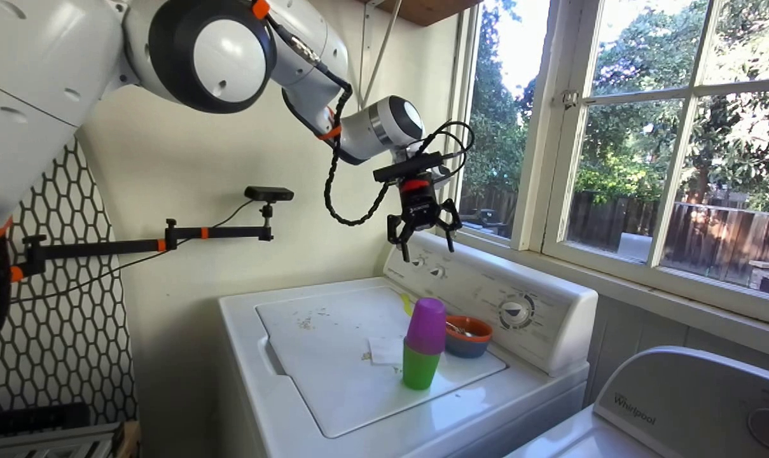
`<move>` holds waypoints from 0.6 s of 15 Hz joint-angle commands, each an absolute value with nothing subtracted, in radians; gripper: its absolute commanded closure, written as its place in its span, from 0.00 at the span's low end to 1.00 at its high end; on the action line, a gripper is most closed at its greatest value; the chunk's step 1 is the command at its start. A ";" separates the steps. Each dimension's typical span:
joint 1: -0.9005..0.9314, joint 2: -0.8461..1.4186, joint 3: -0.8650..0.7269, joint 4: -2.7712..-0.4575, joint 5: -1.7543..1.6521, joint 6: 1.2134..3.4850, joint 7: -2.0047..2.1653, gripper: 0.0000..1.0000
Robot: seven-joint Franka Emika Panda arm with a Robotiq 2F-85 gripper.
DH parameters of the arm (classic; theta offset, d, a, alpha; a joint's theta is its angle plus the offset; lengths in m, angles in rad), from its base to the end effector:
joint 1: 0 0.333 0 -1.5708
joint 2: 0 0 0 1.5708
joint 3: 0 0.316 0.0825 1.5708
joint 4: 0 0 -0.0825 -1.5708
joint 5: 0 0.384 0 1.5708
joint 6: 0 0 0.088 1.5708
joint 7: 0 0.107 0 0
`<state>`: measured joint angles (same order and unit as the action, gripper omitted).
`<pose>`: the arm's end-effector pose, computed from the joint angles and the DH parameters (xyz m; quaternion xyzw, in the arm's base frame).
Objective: Put the purple cup on the green cup in an upside down position
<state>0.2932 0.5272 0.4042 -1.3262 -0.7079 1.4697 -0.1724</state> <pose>0.5913 0.3245 0.4379 0.8582 0.4178 -0.0953 0.2825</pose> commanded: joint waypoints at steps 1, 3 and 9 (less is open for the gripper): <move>0.218 0.403 0.428 -1.491 -0.620 1.603 -0.103 0.00; 0.192 0.362 0.429 -1.542 -0.593 1.663 -0.086 0.00; 0.226 0.246 0.306 -1.684 -0.489 1.821 -0.083 0.00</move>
